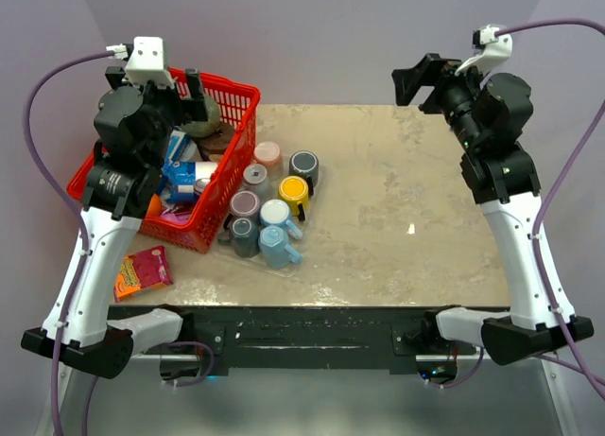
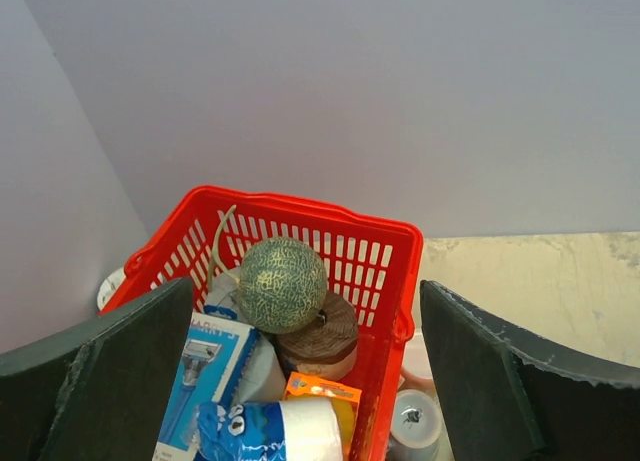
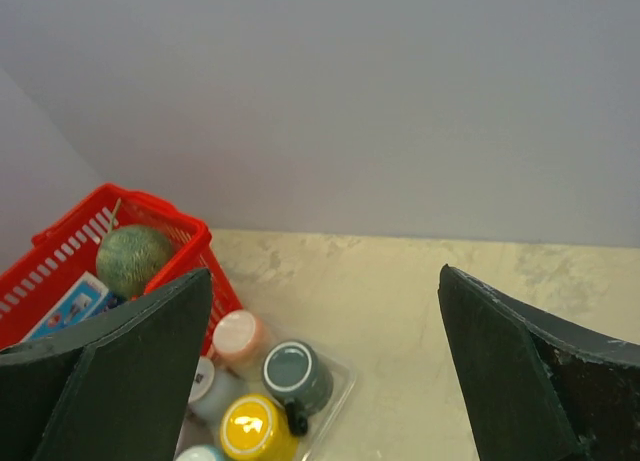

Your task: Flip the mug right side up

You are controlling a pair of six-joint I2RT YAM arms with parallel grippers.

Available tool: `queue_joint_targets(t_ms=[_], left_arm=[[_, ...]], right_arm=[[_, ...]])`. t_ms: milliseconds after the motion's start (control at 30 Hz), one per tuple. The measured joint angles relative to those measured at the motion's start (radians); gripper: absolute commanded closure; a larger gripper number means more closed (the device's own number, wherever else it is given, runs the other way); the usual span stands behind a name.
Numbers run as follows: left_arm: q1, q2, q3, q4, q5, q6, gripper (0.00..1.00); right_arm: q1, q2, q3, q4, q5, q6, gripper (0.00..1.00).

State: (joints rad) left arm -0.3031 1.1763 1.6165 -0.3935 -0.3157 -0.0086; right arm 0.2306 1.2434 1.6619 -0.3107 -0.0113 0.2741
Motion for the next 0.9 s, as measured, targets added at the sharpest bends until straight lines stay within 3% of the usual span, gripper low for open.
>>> queue_joint_targets(t_ms=[200, 367, 700, 900], left_arm=[[0.0, -0.009, -0.069, -0.01, -0.006, -0.055, 0.01], [0.0, -0.009, -0.124, -0.039, -0.031, -0.137, 0.01], [0.0, -0.009, -0.149, -0.148, -0.053, -0.291, 0.01], [0.0, -0.031, -0.17, -0.173, -0.029, -0.33, 0.01]], right_arm=[[0.0, 0.058, -0.011, -0.085, -0.114, 0.005, 0.05], [0.037, 0.035, -0.153, -0.088, -0.223, 0.003, 0.02], [0.484, 0.066, -0.357, -0.085, -0.157, -0.053, 0.05], [0.684, 0.179, -0.426, -0.087, -0.105, -0.087, 0.18]])
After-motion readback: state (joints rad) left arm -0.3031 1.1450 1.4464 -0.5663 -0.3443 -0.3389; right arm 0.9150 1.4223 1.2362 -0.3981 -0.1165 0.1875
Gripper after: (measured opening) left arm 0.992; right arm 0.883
